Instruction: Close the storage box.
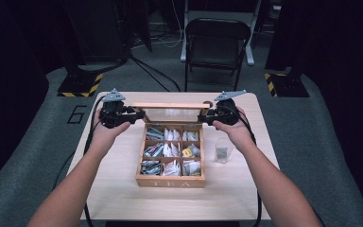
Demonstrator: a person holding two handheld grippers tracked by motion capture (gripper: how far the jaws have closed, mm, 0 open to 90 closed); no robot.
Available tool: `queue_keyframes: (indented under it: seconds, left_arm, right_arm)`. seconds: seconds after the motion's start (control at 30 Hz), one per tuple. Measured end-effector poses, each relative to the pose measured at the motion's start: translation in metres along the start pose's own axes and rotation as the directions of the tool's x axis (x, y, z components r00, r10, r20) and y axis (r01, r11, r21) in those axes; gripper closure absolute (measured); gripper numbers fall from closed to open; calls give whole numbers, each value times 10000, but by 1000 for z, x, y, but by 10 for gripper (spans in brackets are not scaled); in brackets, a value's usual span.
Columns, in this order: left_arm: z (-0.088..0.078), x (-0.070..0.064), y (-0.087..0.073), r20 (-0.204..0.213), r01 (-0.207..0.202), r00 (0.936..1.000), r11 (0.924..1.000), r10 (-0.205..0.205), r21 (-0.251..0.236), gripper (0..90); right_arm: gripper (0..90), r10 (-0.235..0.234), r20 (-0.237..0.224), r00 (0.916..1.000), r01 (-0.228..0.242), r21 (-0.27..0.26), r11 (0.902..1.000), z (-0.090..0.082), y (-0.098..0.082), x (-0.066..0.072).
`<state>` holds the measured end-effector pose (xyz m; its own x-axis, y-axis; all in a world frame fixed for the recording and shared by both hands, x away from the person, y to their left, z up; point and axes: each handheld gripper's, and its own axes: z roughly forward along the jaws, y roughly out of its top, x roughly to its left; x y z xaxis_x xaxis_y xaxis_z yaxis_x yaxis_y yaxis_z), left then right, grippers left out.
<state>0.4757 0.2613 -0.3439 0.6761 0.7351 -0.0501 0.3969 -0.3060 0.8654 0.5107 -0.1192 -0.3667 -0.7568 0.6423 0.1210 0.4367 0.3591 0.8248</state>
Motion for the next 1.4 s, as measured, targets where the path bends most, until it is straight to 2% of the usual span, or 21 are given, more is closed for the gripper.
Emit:
queue_keyframes:
  seconds: [0.2,0.43,0.53,0.7,0.83,1.27,1.4]
  left_arm:
    - [-2,-3,-7,108,41,9999,10000,-40,-65,556]
    - [-5,-8,-15,163,8,9999,10000,-8,-1,548]
    - [-7,-9,-18,215,-21,9998,10000,21,3,544]
    - [-8,-12,-22,207,-56,9998,10000,55,43,542]
    - [-9,-13,-24,289,-32,9996,9999,29,109,540]
    - [-12,-17,-31,320,-86,9995,9997,79,217,540]
    - [-12,-18,-33,372,-30,9993,9997,22,225,539]
  right_arm:
    - [519,-3,-33,10000,3,-104,9999,-3,-6,4]
    - [514,-400,-1,9992,399,-179,9990,-11,-10,15]
    - [514,-521,-23,9986,520,-185,9985,-17,-10,20]
    - [514,-840,20,9965,840,-481,9953,-30,-8,31]
    - [520,-964,-139,9952,955,-539,9940,-36,-8,36]
    - [534,-1387,-342,9897,1363,-639,9886,-60,-10,56]
    - [560,-1557,-306,9873,1540,-511,9867,-64,-10,59]
